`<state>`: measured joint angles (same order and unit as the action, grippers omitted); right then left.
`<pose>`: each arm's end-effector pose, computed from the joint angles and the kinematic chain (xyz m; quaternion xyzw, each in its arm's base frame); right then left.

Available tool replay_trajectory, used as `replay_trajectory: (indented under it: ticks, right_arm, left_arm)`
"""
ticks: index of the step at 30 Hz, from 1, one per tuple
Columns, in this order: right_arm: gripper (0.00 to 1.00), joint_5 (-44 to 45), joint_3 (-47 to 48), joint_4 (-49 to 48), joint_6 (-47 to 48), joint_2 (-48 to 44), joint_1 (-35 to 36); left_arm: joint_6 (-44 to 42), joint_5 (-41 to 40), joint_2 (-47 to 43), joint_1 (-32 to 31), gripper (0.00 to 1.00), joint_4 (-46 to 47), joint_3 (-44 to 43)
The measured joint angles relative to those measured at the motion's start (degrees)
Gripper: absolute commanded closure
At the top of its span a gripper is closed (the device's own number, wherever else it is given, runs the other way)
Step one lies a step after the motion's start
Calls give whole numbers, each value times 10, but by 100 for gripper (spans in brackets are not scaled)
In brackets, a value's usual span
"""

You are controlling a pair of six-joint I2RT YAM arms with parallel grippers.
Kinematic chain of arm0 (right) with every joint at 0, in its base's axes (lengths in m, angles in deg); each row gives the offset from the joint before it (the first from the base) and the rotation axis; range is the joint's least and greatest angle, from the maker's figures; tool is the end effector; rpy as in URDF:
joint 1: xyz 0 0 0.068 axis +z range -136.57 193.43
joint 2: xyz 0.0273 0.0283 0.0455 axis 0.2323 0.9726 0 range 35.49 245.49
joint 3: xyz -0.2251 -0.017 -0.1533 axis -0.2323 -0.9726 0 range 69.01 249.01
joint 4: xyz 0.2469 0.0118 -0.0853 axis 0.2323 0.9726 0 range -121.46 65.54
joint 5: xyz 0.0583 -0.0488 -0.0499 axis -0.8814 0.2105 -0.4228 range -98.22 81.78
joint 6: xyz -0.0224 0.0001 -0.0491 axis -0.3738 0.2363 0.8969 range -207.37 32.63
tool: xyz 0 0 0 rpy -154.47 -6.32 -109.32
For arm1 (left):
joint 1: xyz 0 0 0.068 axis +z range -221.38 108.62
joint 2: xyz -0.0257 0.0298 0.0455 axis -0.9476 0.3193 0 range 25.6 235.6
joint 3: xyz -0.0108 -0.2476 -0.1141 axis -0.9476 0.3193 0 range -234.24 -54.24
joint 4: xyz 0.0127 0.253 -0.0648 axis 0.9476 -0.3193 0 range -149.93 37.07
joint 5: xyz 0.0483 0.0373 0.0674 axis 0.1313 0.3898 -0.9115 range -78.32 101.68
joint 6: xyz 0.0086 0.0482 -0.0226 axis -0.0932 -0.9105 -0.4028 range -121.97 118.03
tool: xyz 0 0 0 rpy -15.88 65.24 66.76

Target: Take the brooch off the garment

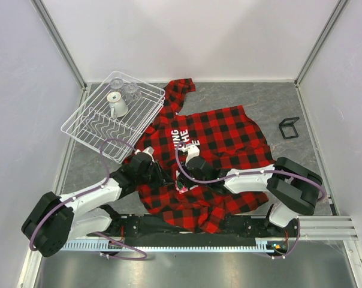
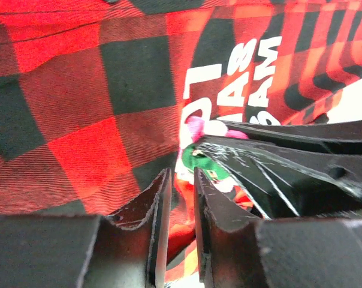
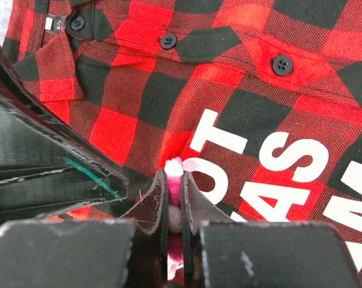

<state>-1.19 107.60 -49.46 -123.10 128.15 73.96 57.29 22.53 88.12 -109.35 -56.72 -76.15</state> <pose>0.1578 0.2703 0.1497 -0.1639 0.8749 0.3005 0.3428 0.1544 -0.1290 0.1575 -0.1335 0.9087 -0.3471 0.1896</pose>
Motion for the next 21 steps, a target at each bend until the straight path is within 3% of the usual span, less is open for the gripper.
replay_trajectory:
  ticks: [9, 14, 21]
  right_arm:
    - [100, 59, 32, 95, 46, -44, 12]
    - [100, 64, 29, 118, 66, -113, 12]
    - [100, 16, -17, 122, 75, -208, -15]
  left_arm:
    - [-8, 0, -42, 3, 52, 20, 49]
    - [-31, 0, -108, 3, 49, 32, 48]
    - [-71, 27, -134, 3, 47, 48, 46]
